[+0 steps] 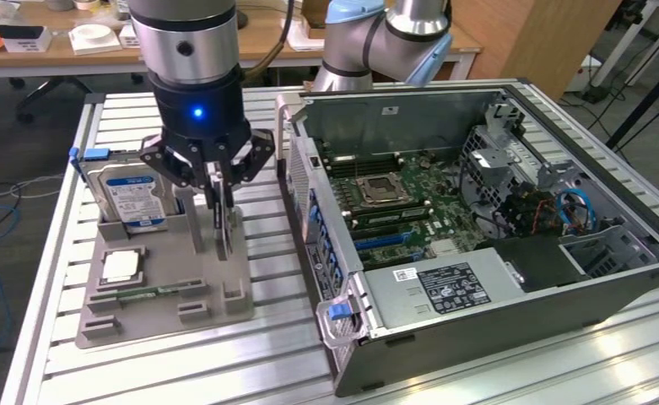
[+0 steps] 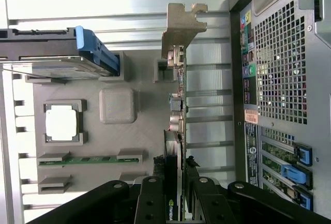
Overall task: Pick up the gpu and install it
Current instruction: 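Pick up the gpu and move the gpu toward the slot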
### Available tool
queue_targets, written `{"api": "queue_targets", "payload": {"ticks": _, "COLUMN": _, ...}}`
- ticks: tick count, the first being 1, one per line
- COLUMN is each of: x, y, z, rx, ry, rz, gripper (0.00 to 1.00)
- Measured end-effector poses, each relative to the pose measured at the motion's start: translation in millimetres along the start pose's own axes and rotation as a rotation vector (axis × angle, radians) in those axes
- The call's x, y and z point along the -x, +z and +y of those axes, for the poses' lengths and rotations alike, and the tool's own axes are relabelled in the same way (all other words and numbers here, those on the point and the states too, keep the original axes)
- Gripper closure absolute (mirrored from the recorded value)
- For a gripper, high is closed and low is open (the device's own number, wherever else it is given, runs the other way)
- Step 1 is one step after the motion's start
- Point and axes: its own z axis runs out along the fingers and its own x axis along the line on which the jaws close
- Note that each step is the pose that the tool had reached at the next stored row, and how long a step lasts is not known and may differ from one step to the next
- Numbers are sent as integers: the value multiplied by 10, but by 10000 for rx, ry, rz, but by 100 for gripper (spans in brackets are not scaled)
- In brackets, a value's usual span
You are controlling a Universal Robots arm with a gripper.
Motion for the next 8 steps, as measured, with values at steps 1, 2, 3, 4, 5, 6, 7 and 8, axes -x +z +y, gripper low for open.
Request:
{"api": "queue_targets", "payload": {"ticks": 1, "x": 0, "y": -6, "z": 0, "rx": 0, "ry": 0, "rz": 0, "gripper": 74}}
{"api": "queue_targets", "payload": {"ticks": 2, "x": 0, "y": -14, "z": 1, "rx": 0, "ry": 0, "rz": 1, "gripper": 74}}
{"api": "queue_targets", "payload": {"ticks": 3, "x": 0, "y": -21, "z": 1, "rx": 0, "ry": 0, "rz": 1, "gripper": 74}}
{"api": "queue_targets", "payload": {"ticks": 4, "x": 1, "y": -27, "z": 1, "rx": 0, "ry": 0, "rz": 0, "gripper": 74}}
{"api": "queue_targets", "payload": {"ticks": 5, "x": 1, "y": -35, "z": 1, "rx": 0, "ry": 0, "rz": 0, "gripper": 74}}
{"api": "queue_targets", "payload": {"ticks": 6, "x": 1, "y": -43, "z": 2, "rx": 0, "ry": 0, "rz": 0, "gripper": 74}}
{"api": "queue_targets", "payload": {"ticks": 7, "x": 1, "y": -49, "z": 2, "rx": 0, "ry": 0, "rz": 0, "gripper": 74}}
{"api": "queue_targets", "payload": {"ticks": 8, "x": 1, "y": -57, "z": 2, "rx": 0, "ry": 0, "rz": 0, "gripper": 74}}
